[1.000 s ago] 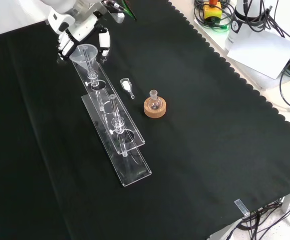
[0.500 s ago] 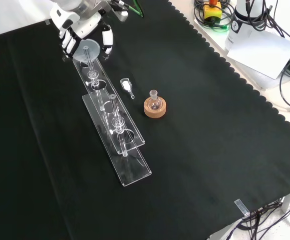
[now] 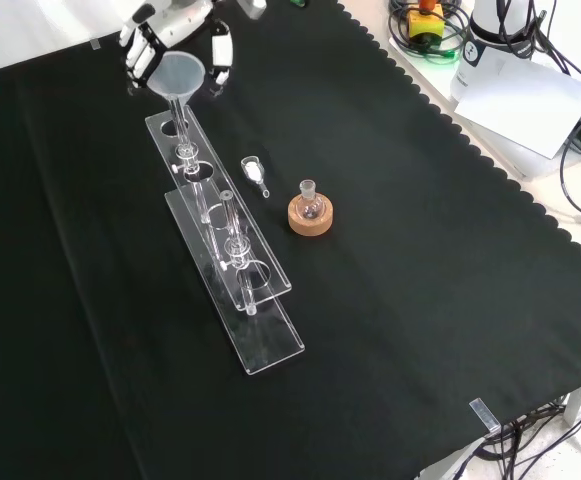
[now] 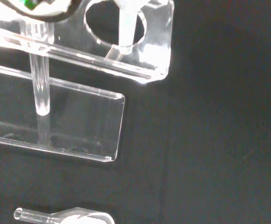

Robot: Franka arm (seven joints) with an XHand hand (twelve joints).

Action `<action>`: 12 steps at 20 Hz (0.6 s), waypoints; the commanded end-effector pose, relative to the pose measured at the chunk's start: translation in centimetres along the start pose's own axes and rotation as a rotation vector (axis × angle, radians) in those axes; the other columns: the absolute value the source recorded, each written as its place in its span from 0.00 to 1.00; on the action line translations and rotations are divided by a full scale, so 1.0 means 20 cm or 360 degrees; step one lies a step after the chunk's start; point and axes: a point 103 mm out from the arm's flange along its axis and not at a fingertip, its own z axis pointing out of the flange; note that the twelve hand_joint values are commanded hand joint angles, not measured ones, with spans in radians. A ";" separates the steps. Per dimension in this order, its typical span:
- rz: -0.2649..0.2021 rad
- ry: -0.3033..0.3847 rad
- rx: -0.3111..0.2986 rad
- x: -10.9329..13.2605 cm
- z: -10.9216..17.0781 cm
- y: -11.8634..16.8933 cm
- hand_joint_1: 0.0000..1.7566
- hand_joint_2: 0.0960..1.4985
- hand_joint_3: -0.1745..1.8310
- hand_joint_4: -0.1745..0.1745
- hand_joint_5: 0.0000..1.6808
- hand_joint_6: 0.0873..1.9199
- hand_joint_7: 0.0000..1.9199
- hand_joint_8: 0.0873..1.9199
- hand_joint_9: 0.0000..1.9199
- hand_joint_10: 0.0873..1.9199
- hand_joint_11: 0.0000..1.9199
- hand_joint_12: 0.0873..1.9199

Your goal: Pick up the funnel from the transparent funnel stand.

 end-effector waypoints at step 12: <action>0.0077 -0.0072 -0.0147 0.00 -0.10 -0.39 0.52 0.43 0.43 0.46 0.40 0.33 0.37 0.32 0.55 0.20 0.31 0.65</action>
